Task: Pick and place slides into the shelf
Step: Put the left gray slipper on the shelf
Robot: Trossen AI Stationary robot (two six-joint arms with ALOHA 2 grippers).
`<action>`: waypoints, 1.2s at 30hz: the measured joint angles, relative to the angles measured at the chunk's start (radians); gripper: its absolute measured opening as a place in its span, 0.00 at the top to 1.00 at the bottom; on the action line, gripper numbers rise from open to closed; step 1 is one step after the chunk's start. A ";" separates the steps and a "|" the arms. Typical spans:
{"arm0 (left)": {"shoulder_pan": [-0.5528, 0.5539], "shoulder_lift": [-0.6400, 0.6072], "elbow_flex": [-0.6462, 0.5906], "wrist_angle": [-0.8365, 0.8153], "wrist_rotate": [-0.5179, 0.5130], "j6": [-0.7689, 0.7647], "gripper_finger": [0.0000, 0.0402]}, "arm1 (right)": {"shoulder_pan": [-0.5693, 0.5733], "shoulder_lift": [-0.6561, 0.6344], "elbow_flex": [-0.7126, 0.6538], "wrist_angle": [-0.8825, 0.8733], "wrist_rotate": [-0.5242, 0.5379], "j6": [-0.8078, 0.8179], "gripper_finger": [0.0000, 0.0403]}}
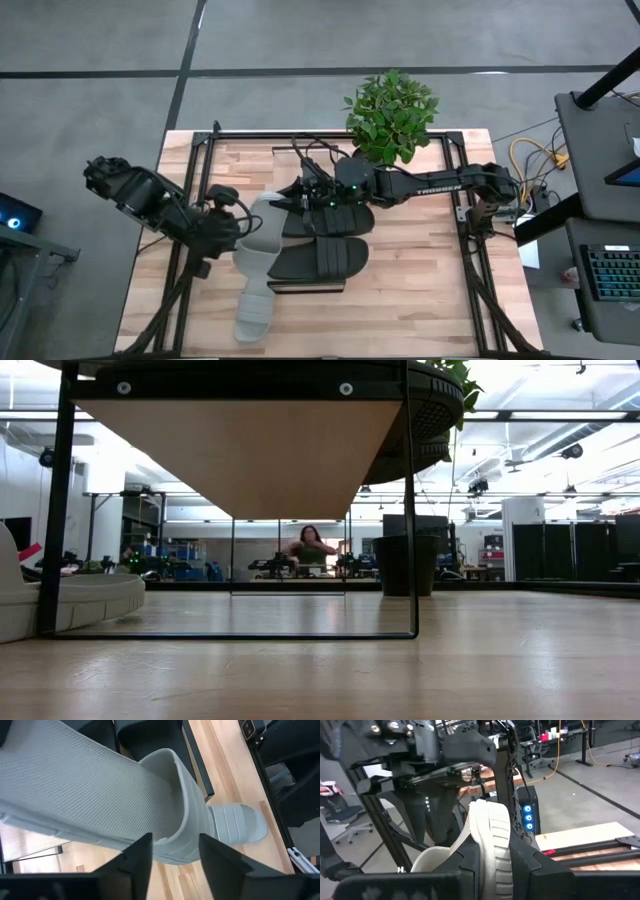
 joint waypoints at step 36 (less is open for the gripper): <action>0.000 -0.351 -0.327 0.212 -0.952 0.140 0.47 | -0.060 -0.443 -0.014 -0.232 0.332 -0.318 0.88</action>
